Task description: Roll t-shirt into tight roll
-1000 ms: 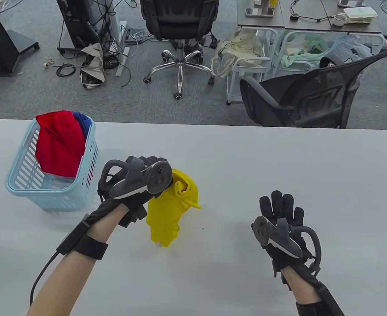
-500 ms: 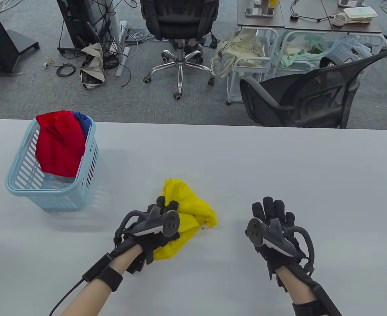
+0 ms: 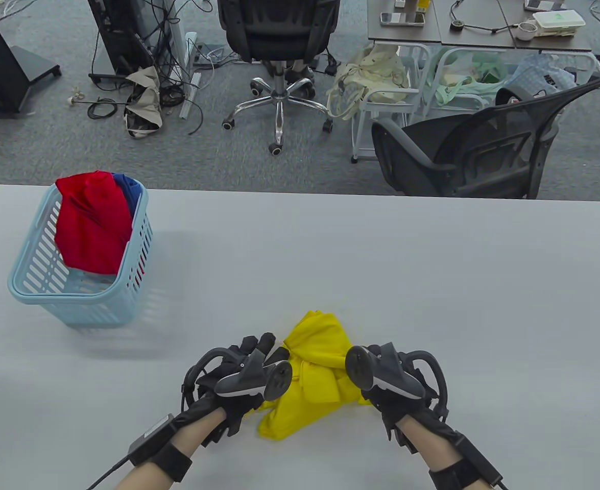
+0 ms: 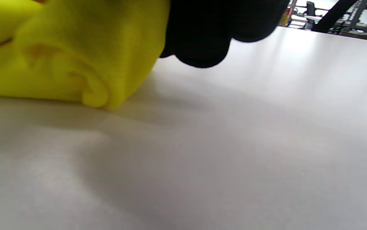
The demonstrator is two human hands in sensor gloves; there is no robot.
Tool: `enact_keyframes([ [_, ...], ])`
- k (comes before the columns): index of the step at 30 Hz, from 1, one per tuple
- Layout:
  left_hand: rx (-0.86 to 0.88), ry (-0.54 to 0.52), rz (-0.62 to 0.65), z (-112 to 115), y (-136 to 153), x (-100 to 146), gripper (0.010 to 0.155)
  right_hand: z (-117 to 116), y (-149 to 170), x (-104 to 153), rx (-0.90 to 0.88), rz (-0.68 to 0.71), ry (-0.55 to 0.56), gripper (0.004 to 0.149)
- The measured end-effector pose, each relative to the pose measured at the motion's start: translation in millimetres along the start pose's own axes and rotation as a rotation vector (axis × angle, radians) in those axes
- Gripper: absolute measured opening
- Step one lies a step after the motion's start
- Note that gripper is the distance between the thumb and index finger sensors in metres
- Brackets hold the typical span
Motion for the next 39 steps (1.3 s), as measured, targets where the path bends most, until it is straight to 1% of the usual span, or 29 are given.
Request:
enact_keyframes([
  [2, 0.082, -0.038, -0.013, 2.8, 3.4, 2.4, 0.064, -1.2, 18.3, -0.9, 0.013, -0.097, 0.0, 0.048],
  [3, 0.068, -0.025, -0.02, 3.1, 4.2, 2.9, 0.064, -4.0, 31.2, -1.7, 0.032, -0.199, 0.004, 0.045],
  [5, 0.005, -0.02, -0.047, 2.0, 6.0, 3.5, 0.064, -7.9, 53.2, -1.8, 0.157, -0.354, -0.022, 0.047],
  [6, -0.015, -0.021, -0.054, 1.7, 6.9, 3.6, 0.063, -8.1, 59.8, 0.0, 0.167, -0.379, -0.028, 0.048],
  [7, -0.02, -0.026, -0.057, 1.3, 7.7, 3.8, 0.063, -6.2, 64.8, 4.4, 0.11, -0.377, -0.015, 0.049],
  [9, 0.004, -0.036, -0.041, 0.5, 8.0, 3.0, 0.063, 4.8, 59.2, 12.4, 0.005, -0.301, 0.029, 0.051],
  [10, 0.011, -0.05, -0.03, -0.2, 8.0, 2.7, 0.063, 13.6, 47.5, 16.4, -0.028, -0.222, 0.067, 0.051],
  [11, 0.013, -0.059, -0.026, -0.7, 7.8, 2.7, 0.063, 18.0, 38.6, 18.1, -0.04, -0.156, 0.083, 0.051],
  [12, 0.013, -0.069, -0.017, -1.4, 7.4, 3.0, 0.064, 22.4, 22.4, 20.0, -0.066, -0.05, 0.099, 0.052],
  [13, 0.013, -0.076, -0.01, -2.0, 6.9, 3.4, 0.065, 23.1, 10.3, 20.6, -0.097, 0.007, 0.1, 0.055],
  [15, 0.018, -0.101, 0.005, -3.8, 4.5, 5.0, 0.066, 14.5, -18.4, 15.9, -0.188, 0.157, 0.027, 0.065],
  [17, 0.011, -0.091, 0.018, -2.0, -0.2, 4.9, 0.067, -2.9, -42.6, 6.4, -0.193, 0.237, -0.069, 0.079],
  [18, -0.004, -0.081, 0.022, -0.1, -2.7, 4.3, 0.068, -9.3, -50.4, 1.8, -0.153, 0.236, -0.084, 0.078],
  [19, -0.032, -0.077, 0.015, 1.1, -4.3, 4.0, 0.068, -14.6, -57.5, -3.1, -0.065, 0.225, -0.09, 0.069],
  [20, -0.05, -0.072, 0.012, 1.5, -4.1, 4.3, 0.068, -14.6, -59.5, -4.9, -0.003, 0.214, -0.069, 0.054],
  [21, -0.073, -0.064, 0.005, 1.5, -1.8, 4.5, 0.068, -11.0, -57.4, -5.4, 0.019, 0.213, -0.027, 0.044],
  [23, -0.092, -0.037, -0.047, 3.5, 8.4, 4.8, 0.066, -3.2, -41.7, -4.1, -0.026, 0.168, -0.01, 0.039],
  [25, -0.108, -0.013, -0.103, 5.7, 25.4, 6.7, 0.064, 4.5, -11.9, -1.5, -0.042, 0.076, 0.023, 0.039],
  [27, -0.074, -0.011, -0.163, 8.2, 45.4, 10.2, 0.061, 10.3, 27.5, 4.8, -0.045, -0.058, 0.059, 0.039],
  [28, -0.067, -0.002, -0.207, 10.1, 57.8, 13.0, 0.06, 12.4, 56.4, 11.0, -0.059, -0.154, 0.073, 0.039],
  [29, -0.069, 0.006, -0.235, 11.5, 64.9, 14.8, 0.06, 12.8, 75.7, 15.8, -0.072, -0.222, 0.08, 0.039],
  [30, -0.088, 0.025, -0.288, 13.2, 76.2, 17.5, 0.06, 12.0, 105.2, 24.4, -0.091, -0.333, 0.085, 0.039],
  [32, -0.147, 0.068, -0.391, 12.6, 92.7, 22.4, 0.06, 9.3, 145.3, 38.4, -0.078, -0.536, 0.097, 0.041],
  [33, -0.173, 0.094, -0.43, 10.8, 97.7, 25.4, 0.062, 7.6, 158.2, 44.0, -0.071, -0.612, 0.088, 0.045],
  [34, -0.201, 0.085, -0.472, 5.4, 101.3, 31.1, 0.063, 7.0, 167.5, 50.2, -0.072, -0.662, 0.074, 0.052],
  [36, -0.157, 0.001, -0.471, -6.6, 102.0, 40.8, 0.067, 10.3, 165.4, 53.2, -0.102, -0.63, 0.108, 0.059],
  [37, -0.051, -0.088, -0.446, -15.3, 99.1, 46.4, 0.068, 14.2, 153.5, 49.0, -0.113, -0.566, 0.124, 0.06],
  [38, 0.025, -0.146, -0.425, -19.2, 95.8, 48.3, 0.067, 16.5, 143.3, 45.2, -0.106, -0.52, 0.129, 0.059],
  [39, 0.133, -0.218, -0.354, -24.3, 86.9, 49.6, 0.066, 18.5, 123.7, 36.8, -0.092, -0.415, 0.125, 0.059],
])
Point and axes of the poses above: the tracker on the back of each hand, its own y axis roughly to the little-finger side, its own x axis roughly from the fingertips to the wrist, z = x × y, the point moved 2 cm from there along -x, roughly from the wrist to the fingertips, and after that the axes turned 11 degrees about z, right-handed, at the moved point
